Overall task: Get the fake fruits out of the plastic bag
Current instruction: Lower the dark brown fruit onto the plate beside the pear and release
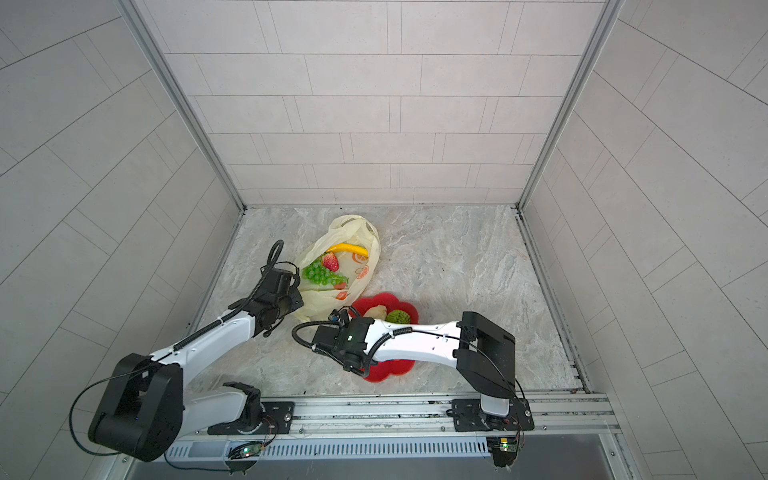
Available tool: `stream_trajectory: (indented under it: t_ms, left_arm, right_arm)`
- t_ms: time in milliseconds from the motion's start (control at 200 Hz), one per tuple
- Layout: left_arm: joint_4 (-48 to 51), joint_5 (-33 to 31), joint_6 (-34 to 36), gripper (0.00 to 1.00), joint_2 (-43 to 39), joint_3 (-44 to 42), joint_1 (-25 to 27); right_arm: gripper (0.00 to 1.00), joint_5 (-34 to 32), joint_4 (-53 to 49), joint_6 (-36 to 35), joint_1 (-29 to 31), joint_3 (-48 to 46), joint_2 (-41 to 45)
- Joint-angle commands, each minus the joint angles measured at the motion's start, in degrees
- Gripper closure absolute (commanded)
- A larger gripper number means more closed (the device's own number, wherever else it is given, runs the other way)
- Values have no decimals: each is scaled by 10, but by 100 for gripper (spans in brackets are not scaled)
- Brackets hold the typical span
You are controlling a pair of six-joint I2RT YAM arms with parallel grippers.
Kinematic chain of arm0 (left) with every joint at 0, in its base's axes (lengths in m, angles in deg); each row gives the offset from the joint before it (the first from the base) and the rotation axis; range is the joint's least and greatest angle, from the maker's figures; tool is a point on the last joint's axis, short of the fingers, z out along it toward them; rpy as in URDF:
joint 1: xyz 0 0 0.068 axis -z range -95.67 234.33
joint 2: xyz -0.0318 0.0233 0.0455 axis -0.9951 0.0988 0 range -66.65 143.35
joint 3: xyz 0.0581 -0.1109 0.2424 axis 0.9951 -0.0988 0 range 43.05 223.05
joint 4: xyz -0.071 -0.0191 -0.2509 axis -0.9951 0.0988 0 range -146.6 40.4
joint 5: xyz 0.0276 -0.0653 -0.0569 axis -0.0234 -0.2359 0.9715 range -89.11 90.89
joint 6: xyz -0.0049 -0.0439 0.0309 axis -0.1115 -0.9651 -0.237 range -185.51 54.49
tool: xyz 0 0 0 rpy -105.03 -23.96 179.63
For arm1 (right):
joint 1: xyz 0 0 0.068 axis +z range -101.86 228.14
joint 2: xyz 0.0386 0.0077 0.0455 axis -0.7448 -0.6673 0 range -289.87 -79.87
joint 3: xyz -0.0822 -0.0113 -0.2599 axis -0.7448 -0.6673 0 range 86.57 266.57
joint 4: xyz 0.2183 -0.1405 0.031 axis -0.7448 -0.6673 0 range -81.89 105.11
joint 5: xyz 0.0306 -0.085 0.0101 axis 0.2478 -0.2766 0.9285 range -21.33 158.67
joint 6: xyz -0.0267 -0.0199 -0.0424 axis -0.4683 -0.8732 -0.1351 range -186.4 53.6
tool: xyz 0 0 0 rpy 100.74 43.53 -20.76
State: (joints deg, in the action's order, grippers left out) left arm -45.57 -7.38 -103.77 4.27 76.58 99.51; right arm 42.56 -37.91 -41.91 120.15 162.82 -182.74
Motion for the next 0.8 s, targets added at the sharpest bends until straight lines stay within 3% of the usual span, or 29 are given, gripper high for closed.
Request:
stream_trajectory:
  t_ms: [0, 590, 796]
  left_arm:
    - [11, -12, 8, 100, -6, 16, 1]
    - [12, -14, 8, 100, -3, 17, 1]
    - [12, -15, 9, 100, -2, 17, 1]
  right_arm:
    - [50, -2, -2, 12, 2, -2, -13]
    - [50, -16, -30, 22, 0, 2, -20]
    - [42, 4, -12, 20, -1, 14, -19]
